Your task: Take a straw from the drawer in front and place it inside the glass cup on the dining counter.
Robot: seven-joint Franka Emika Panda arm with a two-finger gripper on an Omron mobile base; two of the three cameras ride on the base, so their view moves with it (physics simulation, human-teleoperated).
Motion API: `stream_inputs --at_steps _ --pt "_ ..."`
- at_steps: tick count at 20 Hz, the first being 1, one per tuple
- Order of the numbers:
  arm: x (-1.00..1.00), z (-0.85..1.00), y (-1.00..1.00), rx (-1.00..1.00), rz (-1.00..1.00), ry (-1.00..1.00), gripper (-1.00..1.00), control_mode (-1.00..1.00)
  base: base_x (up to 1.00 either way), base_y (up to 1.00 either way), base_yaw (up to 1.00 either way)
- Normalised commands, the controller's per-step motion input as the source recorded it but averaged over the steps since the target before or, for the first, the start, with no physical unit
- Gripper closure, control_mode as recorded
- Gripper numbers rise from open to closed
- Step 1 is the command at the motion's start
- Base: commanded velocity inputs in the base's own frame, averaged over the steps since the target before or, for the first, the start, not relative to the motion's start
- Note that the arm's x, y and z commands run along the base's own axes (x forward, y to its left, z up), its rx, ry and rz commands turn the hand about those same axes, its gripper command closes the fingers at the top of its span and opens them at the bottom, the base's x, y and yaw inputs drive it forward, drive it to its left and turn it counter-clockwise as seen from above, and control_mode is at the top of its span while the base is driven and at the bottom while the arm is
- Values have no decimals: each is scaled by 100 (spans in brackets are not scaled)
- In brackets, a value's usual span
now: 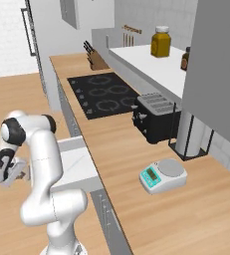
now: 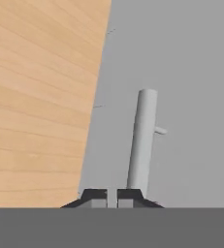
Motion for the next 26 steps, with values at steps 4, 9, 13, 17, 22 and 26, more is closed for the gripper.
stream_inputs --at_steps 4,9,13,17,22,26 --pt "-44 24 53 23 3 19 -100 -100 0 0 0" --pt "-50 91 -7 33 0 3 -100 -100 0 0 0" --pt "-22 100 -74 24 0 -9 -100 -100 0 0 0" --pt "6 100 -100 23 -2 -2 -100 -100 0 0 0" --pt "48 88 -95 27 0 5 -100 -100 0 0 0" --pt "84 53 -66 23 0 18 -100 -100 0 0 0"
